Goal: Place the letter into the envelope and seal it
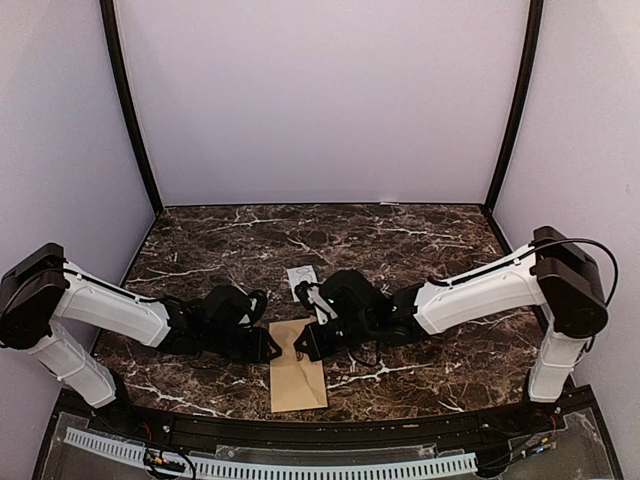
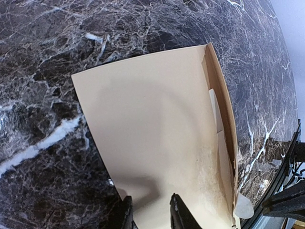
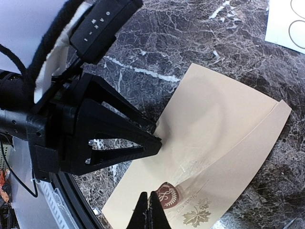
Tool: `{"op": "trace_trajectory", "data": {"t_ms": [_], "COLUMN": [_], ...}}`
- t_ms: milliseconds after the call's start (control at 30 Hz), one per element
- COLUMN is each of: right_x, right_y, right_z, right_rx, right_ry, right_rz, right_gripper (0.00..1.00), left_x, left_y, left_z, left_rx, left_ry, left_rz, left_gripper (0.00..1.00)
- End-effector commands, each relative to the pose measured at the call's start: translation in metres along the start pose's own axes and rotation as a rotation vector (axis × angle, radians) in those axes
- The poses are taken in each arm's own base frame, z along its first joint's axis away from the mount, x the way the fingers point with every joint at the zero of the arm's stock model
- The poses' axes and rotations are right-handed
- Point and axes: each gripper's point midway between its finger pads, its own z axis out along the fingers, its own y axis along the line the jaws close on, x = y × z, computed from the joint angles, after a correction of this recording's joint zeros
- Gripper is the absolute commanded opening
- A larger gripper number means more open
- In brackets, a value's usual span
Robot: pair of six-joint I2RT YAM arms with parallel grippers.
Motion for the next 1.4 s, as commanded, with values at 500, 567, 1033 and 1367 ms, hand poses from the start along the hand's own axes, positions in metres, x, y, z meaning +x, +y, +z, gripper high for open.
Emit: {"op": "trace_trajectory", "data": {"t_ms": [500, 567, 1033, 1367], "right_x": [0.021, 0.021, 0.029, 0.038], "right_y": [-0.011, -0.012, -0.019, -0.027], "right_z": [0.021, 0.022, 0.035, 0.044], "right_rx": [0.018, 0.021, 0.03, 0.041], "right_ry": [0.054, 0.057, 0.079, 0.105], "right_rz": [0.037, 0.039, 0.041, 0.05], "right_gripper": [0.0, 0.0, 0.0, 0.0], "left_x": [0.028, 0.028, 0.028, 0.029], "left_y": [0.027, 0.027, 0.027, 0.027], "left_z": [0.006, 0.006, 0.006, 0.007], "left_rx": [-0.09, -0.091, -0.09, -0.087], "left_ry": [0.106, 0.107, 0.113, 0.113], "left_rz": [-0.005, -0.005, -0.003, -0.003], "left_gripper": [0.26, 0.26, 0.26, 0.26]}}
